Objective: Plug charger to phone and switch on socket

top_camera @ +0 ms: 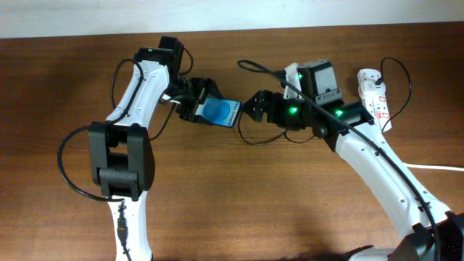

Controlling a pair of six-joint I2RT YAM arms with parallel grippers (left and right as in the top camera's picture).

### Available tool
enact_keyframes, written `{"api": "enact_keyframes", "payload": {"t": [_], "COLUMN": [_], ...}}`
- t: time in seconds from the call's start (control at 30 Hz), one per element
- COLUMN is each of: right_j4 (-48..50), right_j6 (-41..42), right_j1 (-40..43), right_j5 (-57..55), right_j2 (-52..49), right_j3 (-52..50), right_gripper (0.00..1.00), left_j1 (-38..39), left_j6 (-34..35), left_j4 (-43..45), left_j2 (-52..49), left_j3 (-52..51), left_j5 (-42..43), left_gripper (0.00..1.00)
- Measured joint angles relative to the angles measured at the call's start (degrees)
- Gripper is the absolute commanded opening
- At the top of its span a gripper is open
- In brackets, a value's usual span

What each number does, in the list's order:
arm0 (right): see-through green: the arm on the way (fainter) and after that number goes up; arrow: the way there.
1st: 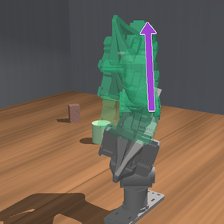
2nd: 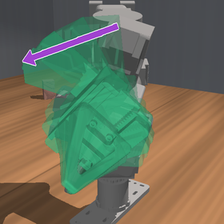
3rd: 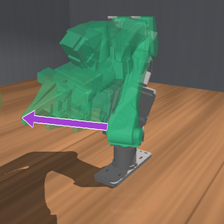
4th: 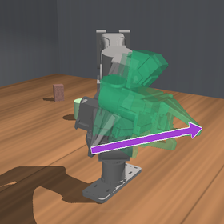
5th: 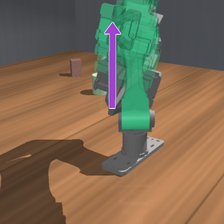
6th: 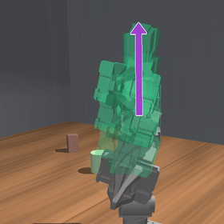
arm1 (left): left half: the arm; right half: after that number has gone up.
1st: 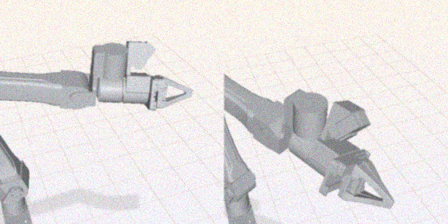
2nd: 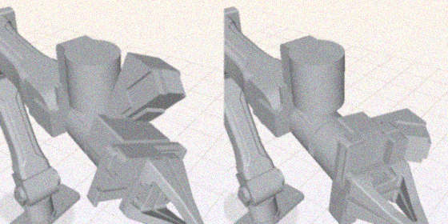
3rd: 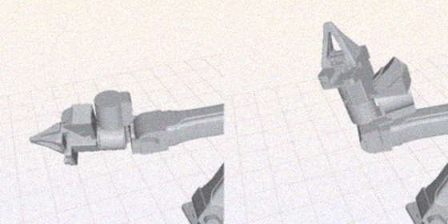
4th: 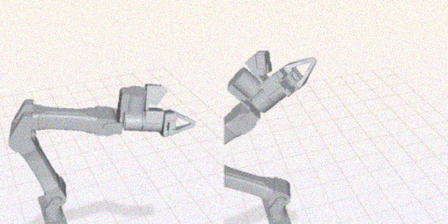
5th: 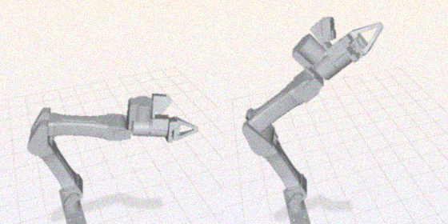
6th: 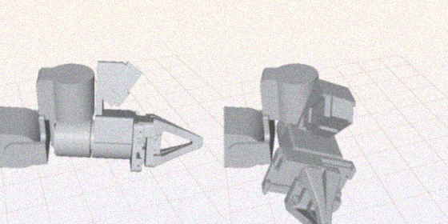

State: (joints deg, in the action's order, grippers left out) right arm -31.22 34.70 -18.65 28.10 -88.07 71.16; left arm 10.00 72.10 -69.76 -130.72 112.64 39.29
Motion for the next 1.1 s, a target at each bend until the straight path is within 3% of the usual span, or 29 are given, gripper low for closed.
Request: {"api": "enact_keyframes", "payload": {"t": [0.57,0.97,1.1], "right_j4": [1.7,3.5,3.4], "right_j6": [10.2,11.6,11.7], "right_j1": [-3.9,-7.2,-7.9], "right_j5": [-5.4,-8.3,-10.3], "right_j2": [-4.2,-7.6,-7.7], "right_j3": [0.0,0.0,0.0], "right_gripper": [0.79,0.56,0.41], "left_j1": [0.7,7.2,7.2], "left_j6": [-0.5,-1.2,-1.2], "left_j4": [-1.4,-1.3,-1.2], "left_j2": [0.0,0.0,0.0], "left_j3": [0.0,0.0,0.0], "left_j5": [4.2,7.7,8.0], "left_gripper": [0.00,0.00,0.00]}}
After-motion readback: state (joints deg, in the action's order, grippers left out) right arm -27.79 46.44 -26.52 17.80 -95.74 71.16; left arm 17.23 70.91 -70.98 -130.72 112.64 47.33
